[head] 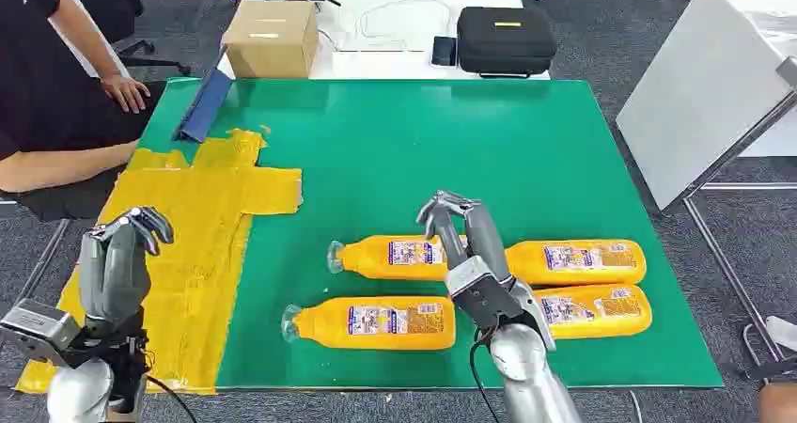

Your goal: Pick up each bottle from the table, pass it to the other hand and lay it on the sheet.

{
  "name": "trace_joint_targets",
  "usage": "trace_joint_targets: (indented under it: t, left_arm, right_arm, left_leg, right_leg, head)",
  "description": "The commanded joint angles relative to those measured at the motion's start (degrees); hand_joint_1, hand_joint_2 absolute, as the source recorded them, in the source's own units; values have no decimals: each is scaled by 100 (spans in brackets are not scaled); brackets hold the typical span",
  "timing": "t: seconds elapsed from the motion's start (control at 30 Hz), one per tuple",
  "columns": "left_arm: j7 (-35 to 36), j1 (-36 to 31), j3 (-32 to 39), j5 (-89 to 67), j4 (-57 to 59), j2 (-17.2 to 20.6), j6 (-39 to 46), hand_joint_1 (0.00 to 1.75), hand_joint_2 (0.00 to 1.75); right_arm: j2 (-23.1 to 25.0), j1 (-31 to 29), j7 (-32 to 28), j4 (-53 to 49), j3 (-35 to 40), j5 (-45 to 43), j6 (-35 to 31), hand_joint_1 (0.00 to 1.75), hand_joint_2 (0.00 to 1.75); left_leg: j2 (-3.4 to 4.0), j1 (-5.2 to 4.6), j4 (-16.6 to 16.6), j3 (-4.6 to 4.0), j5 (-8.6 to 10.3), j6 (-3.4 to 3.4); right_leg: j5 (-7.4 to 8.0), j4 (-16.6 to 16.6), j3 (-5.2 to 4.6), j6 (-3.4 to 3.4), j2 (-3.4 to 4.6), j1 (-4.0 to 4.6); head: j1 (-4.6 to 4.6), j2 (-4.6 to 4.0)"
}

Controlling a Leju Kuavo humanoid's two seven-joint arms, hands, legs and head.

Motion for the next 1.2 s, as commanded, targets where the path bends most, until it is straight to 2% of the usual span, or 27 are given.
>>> trace_joint_targets:
  t: [0.03,0.1,0.13,0.17,0.2,0.23,0.27,0.3,0.33,0.37,0.43,0.5,0.6,0.63,0.87,0.93,1.03,1.07,1.2]
  left_arm:
    - [-752,988,-4149,1015,1687,-375,2934,175,0]
    - [-744,906,-4146,1053,1735,-356,2949,175,0]
    - [-744,906,-4146,1053,1735,-356,2949,175,0]
    - [-744,906,-4146,1053,1735,-356,2949,96,0]
    - [-744,906,-4146,1053,1735,-356,2949,0,0]
    - [-732,853,-4123,1082,1743,-346,2951,0,0]
    - [-661,737,-4042,1171,1730,-304,2903,0,0]
    - [-566,690,-3954,1208,1669,-274,2830,0,0]
    - [-491,680,-3871,1218,1592,-246,2749,0,0]
    - [-462,688,-3835,1216,1554,-234,2713,0,0]
    - [-442,709,-3808,1212,1517,-225,2684,0,0]
    - [-423,765,-3777,1180,1458,-231,2653,0,0]
    - [-401,908,-3648,1047,1381,-308,2666,0,0]
    - [-404,937,-3646,1022,1356,-308,2682,0,0]
    - [-352,889,-3668,983,1388,-320,2592,0,0]
    - [-350,856,-3678,973,1438,-335,2549,0,0]
    - [-362,864,-3660,957,1489,-364,2555,0,0]
    - [-362,864,-3655,957,1510,-368,2556,0,0]
    - [-332,909,-3488,833,1590,-449,2730,0,0]
  right_arm:
    - [-921,3129,-1802,-1238,1634,-1997,-3006,175,0]
    - [-945,3109,-1764,-1278,1647,-2010,-3049,175,0]
    - [-945,3109,-1764,-1278,1647,-2010,-3049,175,0]
    - [-945,3109,-1764,-1278,1647,-2010,-3049,175,0]
    - [-945,3109,-1764,-1278,1647,-2010,-3049,2,0]
    - [-955,3080,-1721,-1296,1647,-2024,-3064,0,0]
    - [-980,2998,-1598,-1346,1652,-2037,-3078,0,0]
    - [-992,2917,-1469,-1383,1651,-2025,-3096,0,0]
    - [-986,2838,-1375,-1390,1637,-2016,-3087,0,0]
    - [-975,2811,-1340,-1387,1629,-2012,-3082,0,0]
    - [-963,2782,-1313,-1375,1618,-2010,-3073,0,0]
    - [-951,2764,-1298,-1353,1616,-1997,-3067,0,0]
    - [-989,2706,-1258,-1271,1700,-2001,-2897,0,0]
    - [-986,2698,-1268,-1246,1709,-2009,-2894,0,0]
    - [-993,2730,-1210,-1205,1721,-1888,-2929,0,0]
    - [-1024,2725,-1095,-1167,1781,-1792,-2958,0,0]
    - [-1065,2637,-583,-923,1930,-1553,-3065,0,0]
    - [-1061,2616,-521,-829,1947,-1587,-3061,0,175]
    - [-1039,2525,238,-423,1989,-801,-3463,0,175]
  left_leg:
    - [-9,6,3,18,-9,-12]
    - [-9,7,3,17,-9,-12]
    - [-33,5,-16,63,-28,-13]
    - [-81,-1,-50,93,-20,-3]
    - [-101,3,-50,107,-26,-5]
    - [-112,0,-20,79,-40,5]
    - [-148,-9,-15,116,-68,17]
    - [-124,-15,8,126,-104,21]
    - [-73,-18,14,95,-101,23]
    - [-50,-12,25,78,-111,21]
    - [-56,-25,13,88,-116,24]
    - [-40,-28,12,79,-106,28]
    - [-54,-21,17,103,-111,22]
    - [-43,-27,13,95,-106,30]
    - [-46,-25,11,105,-110,28]
    - [-42,-24,13,107,-112,28]
    - [-45,-20,14,116,-115,23]
    - [-41,-25,10,105,-107,30]
    - [-39,-21,9,114,-110,25]
  right_leg:
    - [-7,-1,19,-6,3,4]
    - [-6,-1,18,-6,4,4]
    - [-27,-28,74,-4,-15,0]
    - [-32,-69,120,4,-68,-6]
    - [-40,-79,136,4,-84,-5]
    - [-48,-49,46,13,-101,-18]
    - [-98,-54,94,20,-131,-27]
    - [-119,-30,104,23,-111,-28]
    - [-98,-22,66,27,-63,-29]
    - [-90,-23,68,24,-35,-21]
    - [-86,-33,123,34,-31,-29]
    - [-81,-28,101,35,-34,-32]
    - [-88,-29,101,29,-42,-28]
    - [-85,-28,59,32,-35,-33]
    - [-88,-32,72,31,-34,-32]
    - [-88,-32,76,31,-30,-31]
    - [-90,-33,87,28,-30,-28]
    - [-84,-33,73,33,-32,-32]
    - [-84,-38,83,29,-26,-28]
  head:
    - [2,0]
    - [2,0]
    - [0,0]
    - [2,0]
    - [-9,0]
    - [-7,0]
    - [0,0]
    - [7,0]
    - [4,2]
    - [4,0]
    - [6,0]
    - [0,0]
    - [2,2]
    - [0,0]
    - [0,0]
    - [0,0]
    - [0,0]
    - [0,0]
    - [0,0]
